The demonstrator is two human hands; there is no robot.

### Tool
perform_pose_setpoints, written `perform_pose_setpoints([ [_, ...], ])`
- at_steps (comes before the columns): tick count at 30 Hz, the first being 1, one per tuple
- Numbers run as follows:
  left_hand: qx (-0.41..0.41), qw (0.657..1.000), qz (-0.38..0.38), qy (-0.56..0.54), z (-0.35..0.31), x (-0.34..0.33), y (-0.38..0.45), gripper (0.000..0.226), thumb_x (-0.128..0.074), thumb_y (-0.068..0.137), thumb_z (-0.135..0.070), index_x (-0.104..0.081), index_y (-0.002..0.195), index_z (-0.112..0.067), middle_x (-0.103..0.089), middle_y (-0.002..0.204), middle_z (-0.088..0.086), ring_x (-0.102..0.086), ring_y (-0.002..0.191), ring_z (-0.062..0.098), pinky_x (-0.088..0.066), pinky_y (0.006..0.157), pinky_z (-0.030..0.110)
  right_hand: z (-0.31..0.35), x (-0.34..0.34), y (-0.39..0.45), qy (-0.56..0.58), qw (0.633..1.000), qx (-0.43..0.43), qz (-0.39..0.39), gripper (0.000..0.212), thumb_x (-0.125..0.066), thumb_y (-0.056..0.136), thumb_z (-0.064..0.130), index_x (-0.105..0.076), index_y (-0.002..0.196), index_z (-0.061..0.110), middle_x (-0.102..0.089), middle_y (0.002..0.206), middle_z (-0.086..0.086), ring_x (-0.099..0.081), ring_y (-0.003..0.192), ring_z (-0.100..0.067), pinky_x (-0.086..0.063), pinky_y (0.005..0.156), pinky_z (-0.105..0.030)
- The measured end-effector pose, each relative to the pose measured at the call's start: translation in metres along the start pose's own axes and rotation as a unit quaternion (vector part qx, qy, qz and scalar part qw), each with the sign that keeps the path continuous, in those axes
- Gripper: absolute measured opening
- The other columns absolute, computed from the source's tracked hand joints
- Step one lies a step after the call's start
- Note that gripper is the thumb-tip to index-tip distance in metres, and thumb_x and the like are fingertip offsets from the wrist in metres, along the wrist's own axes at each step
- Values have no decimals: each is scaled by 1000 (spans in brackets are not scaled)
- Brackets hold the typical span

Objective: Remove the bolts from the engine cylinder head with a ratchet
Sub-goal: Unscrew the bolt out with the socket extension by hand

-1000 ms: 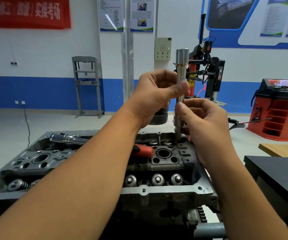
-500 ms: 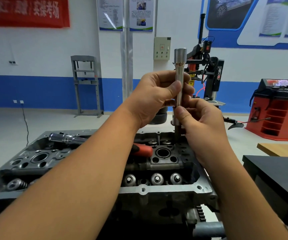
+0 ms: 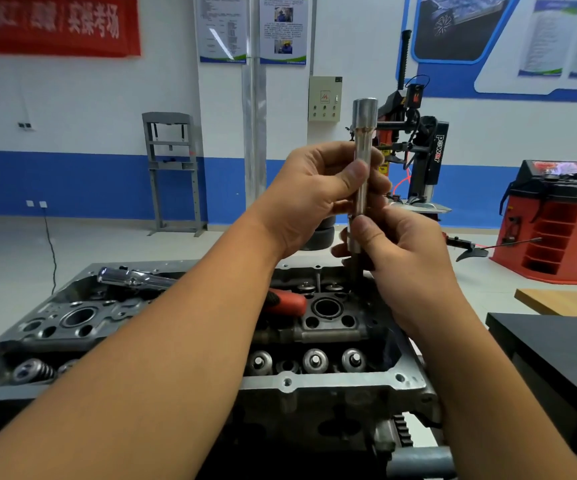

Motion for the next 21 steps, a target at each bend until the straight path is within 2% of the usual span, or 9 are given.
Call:
perform_pose_setpoints([
  [3, -22, 999, -38, 26, -4, 6, -1, 11, -72, 92, -6, -68, 102, -5, -78, 88, 10, -75, 81, 28, -61, 84, 54, -2, 2, 0, 50, 999, -17, -14, 13, -69, 95, 29, -75, 89, 19, -77, 80, -4, -77, 77, -27, -62, 69, -45],
  [4, -28, 998, -56, 29, -5, 9, -1, 15, -78, 85, -5, -68, 97, -5, -78, 85, 9, -75, 78, 28, -62, 82, 53, -2, 5, -1, 50, 998, -17, -32, 17, -76, 85, 36, -75, 88, 20, -77, 80, -5, -77, 77, -28, -62, 69, -47],
  [6, -32, 995, -86, 24, -6, 14, -1, 18, -80, 82, -2, -65, 90, -7, -77, 79, 7, -73, 72, 26, -60, 73, 40, -3, 9, -2, 20, 998, -12, -57, 27, -84, 73, 42, -74, 85, 20, -77, 77, -3, -76, 75, -27, -63, 70, -48],
  [8, -14, 997, -72, 19, -3, 11, 0, 6, -72, 94, -10, -66, 94, -9, -77, 85, 8, -71, 80, 28, -53, 79, 40, -2, 8, -2, 6, 998, -7, -59, 19, -85, 79, 36, -73, 84, 21, -77, 77, -1, -76, 76, -26, -63, 75, -52],
  [10, 18, 999, -34, 10, 2, 5, 1, 14, -58, 105, -19, -70, 105, -12, -78, 95, 8, -71, 89, 27, -50, 90, 49, -4, 7, 0, 17, 999, -7, -49, 8, -76, 92, 28, -75, 84, 24, -77, 79, -1, -76, 81, -30, -62, 79, -55],
  [12, 32, 999, -10, 4, 3, 1, 1, 19, -52, 108, -17, -70, 112, -13, -77, 97, 6, -70, 92, 27, -49, 95, 51, -6, 6, 2, 42, 998, -15, -42, 18, -69, 96, 26, -78, 81, 28, -77, 81, -4, -74, 86, -39, -59, 78, -52],
  [16, 14, 999, -34, 22, 0, 5, 0, 10, -60, 102, -12, -69, 106, -12, -77, 90, 5, -70, 89, 29, -48, 94, 54, -6, 7, 0, 57, 997, -23, -48, 10, -77, 89, 32, -76, 87, 23, -77, 82, -5, -76, 84, -35, -62, 76, -51],
  [19, 4, 998, -48, 43, -2, 9, -1, 6, -71, 94, -13, -69, 100, -14, -77, 90, 6, -69, 90, 31, -45, 87, 50, -5, 11, -1, 22, 997, -18, -69, 31, -87, 74, 45, -72, 84, 20, -76, 79, -5, -74, 81, -34, -63, 75, -54],
  [21, -2, 997, -52, 48, -2, 9, 0, 8, -73, 92, -15, -68, 98, -15, -78, 91, 7, -69, 89, 31, -45, 85, 48, -5, 12, -1, 16, 997, -19, -69, 31, -87, 77, 44, -70, 83, 19, -75, 78, -7, -73, 81, -37, -62, 75, -57],
])
Point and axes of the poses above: each hand's wrist, its own y-axis towards the middle knuckle, its own x-axis out of the back of the hand, z = x × y, the point moved 8 cm from there along y, towards the middle knuckle
